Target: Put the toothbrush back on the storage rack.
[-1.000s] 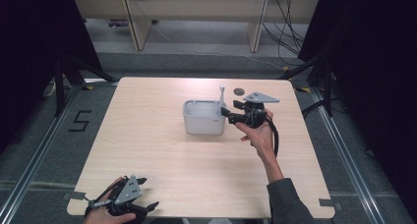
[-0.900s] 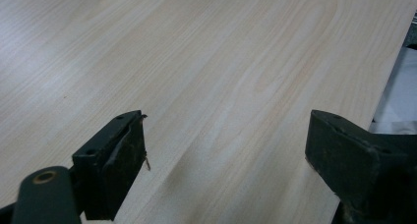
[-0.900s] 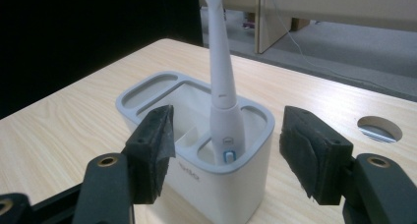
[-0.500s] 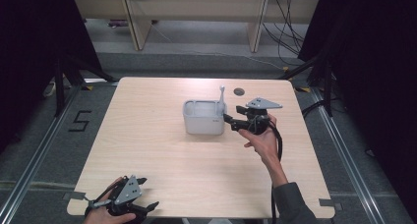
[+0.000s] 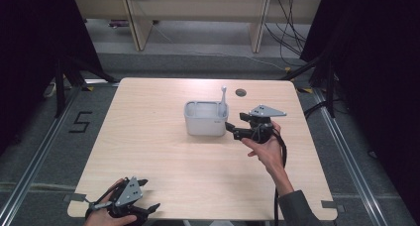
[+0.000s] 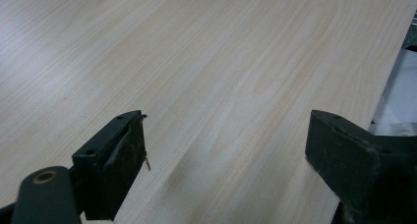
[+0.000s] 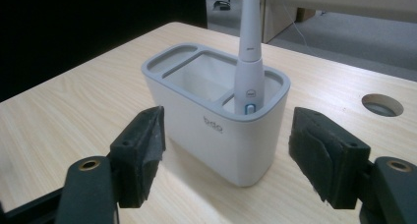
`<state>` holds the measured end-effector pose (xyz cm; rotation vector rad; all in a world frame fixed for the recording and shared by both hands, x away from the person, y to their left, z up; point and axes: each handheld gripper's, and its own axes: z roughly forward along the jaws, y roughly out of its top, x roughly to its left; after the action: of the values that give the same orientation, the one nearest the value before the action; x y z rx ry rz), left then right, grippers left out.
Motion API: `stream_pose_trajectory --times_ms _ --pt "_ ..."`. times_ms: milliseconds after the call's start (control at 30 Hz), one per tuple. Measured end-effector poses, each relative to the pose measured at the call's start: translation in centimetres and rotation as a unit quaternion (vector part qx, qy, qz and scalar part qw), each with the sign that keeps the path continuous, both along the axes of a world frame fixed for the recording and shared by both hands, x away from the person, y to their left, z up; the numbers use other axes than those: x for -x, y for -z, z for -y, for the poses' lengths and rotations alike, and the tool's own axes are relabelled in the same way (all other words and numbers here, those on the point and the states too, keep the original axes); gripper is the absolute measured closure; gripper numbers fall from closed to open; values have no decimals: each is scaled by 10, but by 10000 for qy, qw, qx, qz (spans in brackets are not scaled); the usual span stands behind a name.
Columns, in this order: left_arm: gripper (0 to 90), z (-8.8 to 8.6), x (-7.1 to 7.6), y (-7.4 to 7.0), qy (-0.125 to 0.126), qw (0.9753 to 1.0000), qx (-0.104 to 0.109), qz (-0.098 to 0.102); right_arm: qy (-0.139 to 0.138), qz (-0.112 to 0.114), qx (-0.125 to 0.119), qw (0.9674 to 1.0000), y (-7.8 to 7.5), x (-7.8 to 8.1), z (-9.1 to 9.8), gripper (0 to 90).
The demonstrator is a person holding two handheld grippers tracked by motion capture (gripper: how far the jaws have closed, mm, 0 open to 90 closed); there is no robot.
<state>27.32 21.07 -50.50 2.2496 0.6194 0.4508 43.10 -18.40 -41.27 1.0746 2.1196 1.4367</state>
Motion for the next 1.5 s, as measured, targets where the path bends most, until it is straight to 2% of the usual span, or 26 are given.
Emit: stream_pose_trajectory --times_ms 33,67,100,133,200,233,267,400,433,467,500,533,600,667,700,800,900,933,1000,1067,1167,1200,1233,1300,1367,1500 --pt "148 0 0 0 0 10000 1 3 -49 34 74 10000 0 1 1 301" --pt "148 0 0 0 -1 10000 2 6 -44 -30 11 10000 0 3 0 300" --pt "148 0 0 0 1 10000 3 7 -85 64 40 9999 0 3 1 300" --pt "148 0 0 0 -6 10000 6 20 -73 -79 -22 9999 0 6 0 300" --pt "148 0 0 0 -1 10000 -4 -1 -56 22 56 10000 0 8 0 296" --pt "148 0 0 0 -24 10000 -11 33 -104 -29 40 9999 0 10 1 296" --pt "148 0 0 0 -25 10000 -14 37 -85 103 169 9998 -1 10 3 295" --pt "148 0 0 0 3 10000 -1 9 -138 32 127 9998 1 15 3 291" --pt "148 0 0 0 1 10000 7 15 -85 58 86 9999 2 16 3 290" --pt "147 0 0 0 -17 10000 26 29 -121 145 169 9997 2 16 4 288" --pt "148 0 0 0 -17 10000 25 27 -148 48 75 9999 3 18 3 284" --pt "148 0 0 0 -21 10000 11 31 -127 101 164 9997 3 19 4 282" --pt "148 0 0 0 -9 10000 -10 30 -120 31 95 9999 5 23 3 276" --pt "148 1 0 1 -22 10000 16 29 -140 66 236 9996 6 25 5 261" --pt "147 1 1 1 -19 10000 34 23 -129 30 137 9998 7 26 4 259" --pt "148 1 1 1 -23 10000 36 20 -150 -4 209 9997 8 29 5 246" --pt "148 1 0 0 -7 10000 26 16 -118 -13 141 9998 12 33 4 241" --pt "147 1 1 1 -23 10000 36 22 -123 -98 174 9997 12 35 5 239" --pt "148 1 1 1 -27 10000 40 17 -185 -2 228 9996 14 36 6 235" --pt "148 1 1 0 14 10000 30 -37 -189 -72 186 9996 16 39 6 235" --pt "148 1 1 1 6 10000 68 9 -157 -82 258 9995 19 42 7 232" --pt "147 1 0 1 24 10000 51 -25 -70 -143 132 9998 21 45 6 232" --pt "148 1 0 1 29 10000 45 -36 -143 -171 252 9994 22 45 8 231" --pt "148 1 0 2 -8 10000 62 40 -158 -112 227 9996 24 46 8 230" --pt "148 1 0 0 35 10000 8 -44 -182 -207 195 9994 26 49 7 229" --pt "147 1 0 2 -3 10000 53 39 -183 -122 333 9992 29 52 8 227"
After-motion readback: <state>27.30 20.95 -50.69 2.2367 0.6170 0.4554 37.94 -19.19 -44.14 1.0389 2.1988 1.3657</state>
